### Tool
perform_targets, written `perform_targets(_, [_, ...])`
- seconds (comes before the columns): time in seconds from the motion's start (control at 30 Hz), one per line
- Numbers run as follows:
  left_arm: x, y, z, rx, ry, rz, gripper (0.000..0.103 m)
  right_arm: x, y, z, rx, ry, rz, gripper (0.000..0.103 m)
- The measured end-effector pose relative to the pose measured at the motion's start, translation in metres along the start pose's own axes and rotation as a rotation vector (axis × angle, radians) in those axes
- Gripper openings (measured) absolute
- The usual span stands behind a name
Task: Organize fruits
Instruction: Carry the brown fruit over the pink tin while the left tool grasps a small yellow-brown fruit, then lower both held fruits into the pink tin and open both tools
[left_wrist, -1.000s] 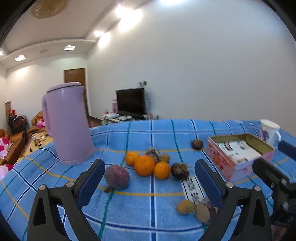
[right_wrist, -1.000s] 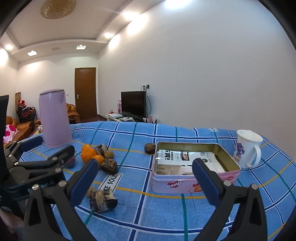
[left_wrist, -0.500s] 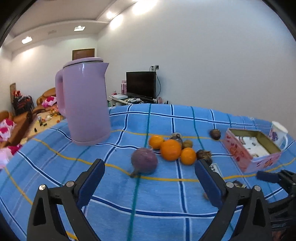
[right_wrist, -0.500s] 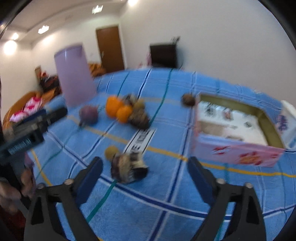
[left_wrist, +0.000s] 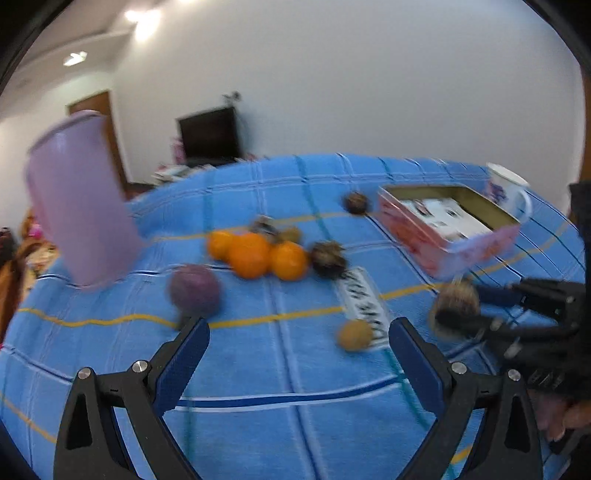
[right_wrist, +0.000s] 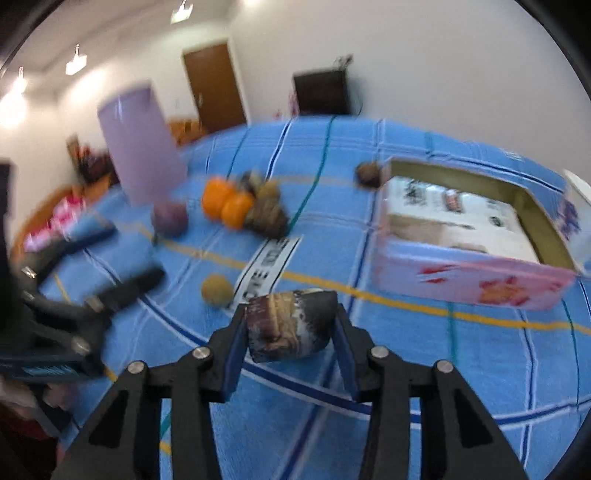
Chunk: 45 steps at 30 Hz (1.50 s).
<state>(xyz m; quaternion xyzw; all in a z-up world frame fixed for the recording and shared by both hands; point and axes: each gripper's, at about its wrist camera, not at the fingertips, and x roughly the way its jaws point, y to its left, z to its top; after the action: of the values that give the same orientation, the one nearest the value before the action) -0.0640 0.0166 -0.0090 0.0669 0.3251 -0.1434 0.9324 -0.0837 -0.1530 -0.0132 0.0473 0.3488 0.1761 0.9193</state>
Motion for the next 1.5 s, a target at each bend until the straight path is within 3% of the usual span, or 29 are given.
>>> perform_targets(0.13, [0.024, -0.016, 0.004, 0.02, 0.09, -0.014, 0.099, -0.025, -0.026, -0.004, 0.104, -0.105, 0.0, 0.046])
perform_targets(0.3, [0.053, -0.03, -0.001, 0.061, 0.208, 0.046, 0.097, -0.025, -0.048, -0.004, 0.205, -0.105, 0.043, 0.046])
perform_targets(0.37, [0.054, -0.029, 0.0, 0.055, 0.201, 0.043, 0.077, -0.024, -0.046, -0.003, 0.209, -0.093, 0.05, 0.046])
perform_targets(0.5, [0.056, -0.018, -0.001, -0.008, 0.21, -0.038, 0.059, -0.025, -0.042, -0.001, 0.194, -0.088, 0.047, 0.046])
perform_targets(0.6, [0.054, -0.019, -0.001, -0.008, 0.198, -0.04, 0.029, -0.022, -0.044, -0.003, 0.194, -0.087, 0.04, 0.046])
perform_targets(0.77, [0.051, -0.022, 0.003, -0.01, 0.183, -0.059, 0.029, -0.026, -0.044, -0.004, 0.186, -0.109, 0.009, 0.046])
perform_targets(0.97, [0.028, -0.033, 0.034, -0.011, 0.025, -0.134, 0.029, -0.054, -0.055, 0.016, 0.157, -0.208, -0.085, 0.046])
perform_targets(1.13, [0.023, -0.064, 0.071, 0.019, -0.083, -0.176, 0.029, -0.06, -0.089, 0.046, 0.155, -0.253, -0.257, 0.047])
perform_targets(1.27, [0.04, -0.103, 0.094, 0.04, -0.104, -0.229, 0.029, -0.038, -0.124, 0.059, 0.196, -0.22, -0.343, 0.047])
perform_targets(1.5, [0.083, -0.146, 0.106, 0.057, -0.051, -0.272, 0.029, -0.016, -0.154, 0.063, 0.236, -0.17, -0.363, 0.047])
